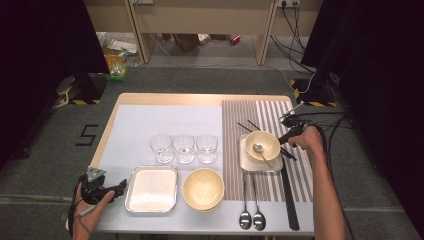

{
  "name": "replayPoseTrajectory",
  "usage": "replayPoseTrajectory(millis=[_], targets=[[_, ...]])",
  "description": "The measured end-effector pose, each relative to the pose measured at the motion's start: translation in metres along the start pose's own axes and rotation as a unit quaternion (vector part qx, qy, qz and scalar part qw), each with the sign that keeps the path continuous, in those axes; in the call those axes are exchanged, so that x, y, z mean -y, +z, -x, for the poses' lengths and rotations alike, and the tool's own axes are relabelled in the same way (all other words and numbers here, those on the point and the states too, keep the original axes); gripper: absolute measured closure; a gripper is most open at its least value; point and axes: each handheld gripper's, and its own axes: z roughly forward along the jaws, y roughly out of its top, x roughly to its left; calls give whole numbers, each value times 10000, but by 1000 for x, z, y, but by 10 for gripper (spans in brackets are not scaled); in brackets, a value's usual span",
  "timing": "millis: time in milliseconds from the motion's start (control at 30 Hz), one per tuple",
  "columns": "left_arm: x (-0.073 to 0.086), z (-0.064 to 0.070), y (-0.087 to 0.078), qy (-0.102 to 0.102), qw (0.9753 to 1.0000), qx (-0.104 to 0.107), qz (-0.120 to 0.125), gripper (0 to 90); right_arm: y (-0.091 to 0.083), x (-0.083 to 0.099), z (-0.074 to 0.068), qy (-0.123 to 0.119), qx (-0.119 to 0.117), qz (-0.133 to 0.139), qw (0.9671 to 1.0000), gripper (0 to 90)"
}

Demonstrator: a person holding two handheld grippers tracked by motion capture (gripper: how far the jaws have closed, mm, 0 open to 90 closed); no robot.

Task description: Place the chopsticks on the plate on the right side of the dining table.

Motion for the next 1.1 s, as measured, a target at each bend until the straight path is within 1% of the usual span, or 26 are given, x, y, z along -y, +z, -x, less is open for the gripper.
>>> replayPoseTrajectory(millis=[100,167,200,333,400,467,533,567,600,633,667,767,800,833,967,1033,1067,1100], targets=[[0,0,0,1,10000,-1,0,112,1,5,2,30,-23,40,10000,807],[0,0,0,0,10000,-2,1,112,2,8,2,91,-45,-6,9999,801],[0,0,0,-1,10000,-2,1,112,3,8,2,71,-28,-29,10000,798],[0,0,0,-2,10000,-1,2,112,-2,10,1,-1,-54,70,10000,800],[0,0,0,-2,10000,-1,2,111,-4,12,0,19,-13,30,10000,799],[0,0,0,1,10000,-3,1,112,-4,14,1,-62,19,4,10000,799],[0,0,0,0,10000,0,1,111,-6,17,-1,-87,58,-23,9999,799],[0,0,0,0,10000,-1,0,111,-6,18,0,-113,46,0,9999,799],[0,0,0,2,10000,0,-2,112,-7,19,-2,-70,55,9,10000,799],[0,0,0,0,10000,-3,0,112,-8,21,-1,-76,64,-4,10000,799],[0,0,0,-1,10000,1,-1,112,-8,22,0,-120,83,7,9999,799],[0,0,0,0,10000,-2,-1,112,-9,27,2,-10,40,25,10000,800],[0,0,0,3,10000,4,-10,112,-8,28,3,-59,27,63,10000,800],[0,0,0,-2,10000,-3,2,111,-8,29,2,-10,7,52,10000,800],[0,0,0,0,10000,-3,0,112,-7,31,1,-122,1,47,9999,807],[0,0,0,-1,10000,-4,1,111,-7,30,0,-131,-31,51,9999,826],[0,0,0,-1,10000,-4,-1,111,-6,30,1,-181,-33,71,9998,838],[0,0,0,-2,10000,-3,0,112,-6,30,1,-168,-39,56,9998,845]])
